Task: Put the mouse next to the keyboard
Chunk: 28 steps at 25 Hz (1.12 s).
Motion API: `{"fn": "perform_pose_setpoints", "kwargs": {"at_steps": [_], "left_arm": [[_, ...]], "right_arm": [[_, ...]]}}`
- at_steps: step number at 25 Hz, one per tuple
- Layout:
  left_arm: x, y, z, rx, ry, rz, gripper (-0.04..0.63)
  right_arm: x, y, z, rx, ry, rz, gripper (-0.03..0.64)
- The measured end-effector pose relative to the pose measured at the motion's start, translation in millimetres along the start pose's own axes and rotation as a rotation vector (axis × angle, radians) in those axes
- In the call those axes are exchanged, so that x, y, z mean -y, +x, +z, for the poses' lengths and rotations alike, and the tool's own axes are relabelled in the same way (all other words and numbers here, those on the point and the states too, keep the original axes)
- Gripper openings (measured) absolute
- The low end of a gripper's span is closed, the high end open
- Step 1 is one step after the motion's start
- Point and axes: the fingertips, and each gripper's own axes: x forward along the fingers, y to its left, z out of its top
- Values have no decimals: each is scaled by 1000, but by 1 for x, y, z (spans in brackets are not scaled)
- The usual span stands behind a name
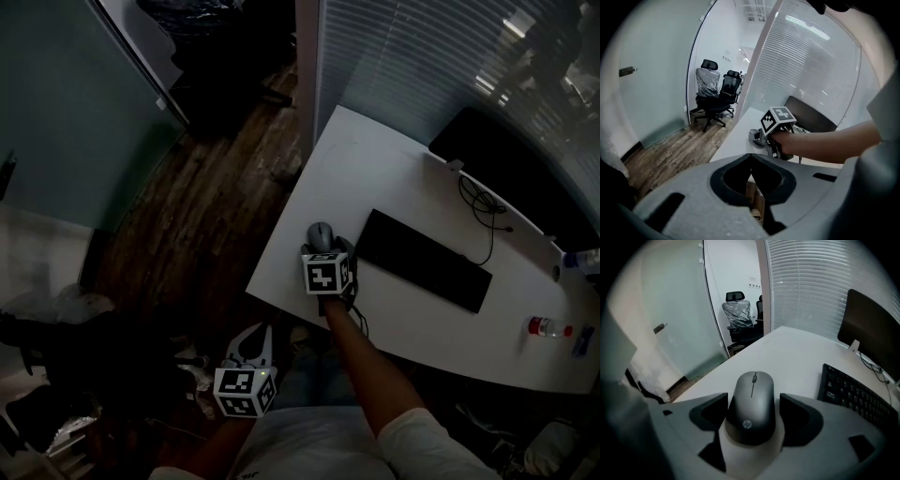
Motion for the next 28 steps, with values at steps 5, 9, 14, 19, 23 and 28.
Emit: {"fn": "perform_pose_setpoints", "kwargs": {"at_steps": [5,9,14,19,23,28], "left_arm": [[-2,3,2,-3,-10,-6,5],[-1,4,2,-4,-11,-11,5],[-3,2,3,-3,-10,-6,5],[-1,2,4,2,-5,-9,5],[5,1,5,7,2,-20,5],[15,0,8,18,15,-32,5]], "right_arm": [[-3,0,2,-9,-23,5,304],[-2,1,2,-20,-18,5,298],[-1,-3,2,-11,-17,6,295],[-2,-13,11,20,-16,19,294],[2,-20,14,30,-18,15,293],[9,-38,14,54,-11,14,293]]}}
